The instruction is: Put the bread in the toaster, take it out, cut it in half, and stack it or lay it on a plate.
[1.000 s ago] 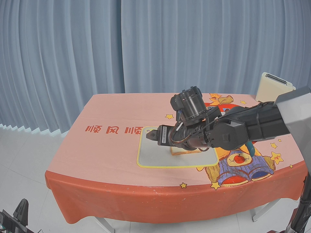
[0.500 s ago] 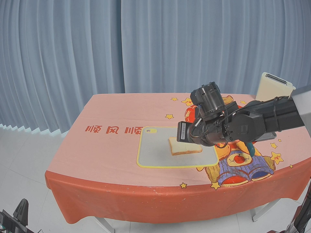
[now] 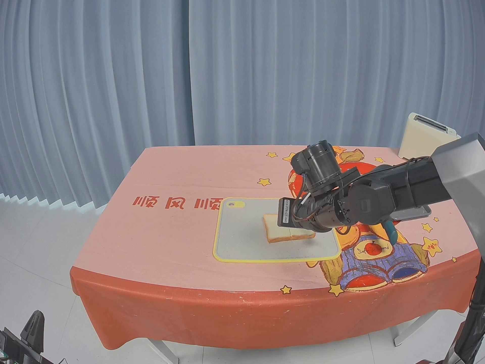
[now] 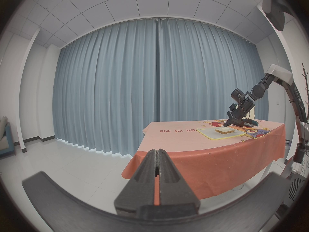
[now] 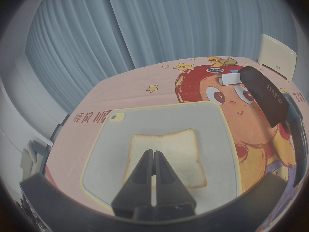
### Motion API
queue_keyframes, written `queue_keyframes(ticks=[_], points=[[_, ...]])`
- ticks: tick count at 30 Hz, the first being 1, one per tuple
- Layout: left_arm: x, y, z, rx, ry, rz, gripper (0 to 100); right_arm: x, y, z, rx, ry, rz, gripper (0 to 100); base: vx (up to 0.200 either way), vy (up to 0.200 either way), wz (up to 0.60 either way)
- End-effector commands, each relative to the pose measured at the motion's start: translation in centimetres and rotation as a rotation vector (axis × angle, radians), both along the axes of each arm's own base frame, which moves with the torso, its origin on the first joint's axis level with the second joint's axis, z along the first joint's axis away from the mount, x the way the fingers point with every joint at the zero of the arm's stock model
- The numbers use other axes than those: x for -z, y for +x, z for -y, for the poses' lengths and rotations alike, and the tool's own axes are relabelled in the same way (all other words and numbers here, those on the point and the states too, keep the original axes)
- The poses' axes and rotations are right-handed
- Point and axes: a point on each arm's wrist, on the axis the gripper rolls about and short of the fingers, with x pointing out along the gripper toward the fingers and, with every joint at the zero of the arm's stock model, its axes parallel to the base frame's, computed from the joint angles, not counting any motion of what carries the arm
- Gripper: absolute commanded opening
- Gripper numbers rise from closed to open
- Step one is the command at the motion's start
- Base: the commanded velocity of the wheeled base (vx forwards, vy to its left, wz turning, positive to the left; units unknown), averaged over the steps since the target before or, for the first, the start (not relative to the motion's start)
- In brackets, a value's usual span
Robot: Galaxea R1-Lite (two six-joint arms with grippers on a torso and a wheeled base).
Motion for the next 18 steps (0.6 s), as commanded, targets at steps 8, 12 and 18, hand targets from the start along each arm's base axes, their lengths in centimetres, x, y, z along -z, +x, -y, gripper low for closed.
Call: queue_keyframes(ticks=[8, 12, 18], points=[[0.32, 0.08, 0.00, -0.001, 0.000, -0.010, 0, 0.92, 0.12, 0.11, 0.003, -0.022, -0.020, 0, 0.000, 0.000, 0.00], [0.33, 0.08, 0.00, 0.001, 0.000, -0.012, 0, 1.11, 0.16, 0.08, 0.004, -0.026, -0.023, 0, 0.000, 0.000, 0.00], [0.32, 0.08, 0.00, -0.001, 0.000, -0.010, 0, 1.25, 0.02, 0.30, 0.012, -0.058, -0.053, 0, 0.000, 0.000, 0.00]])
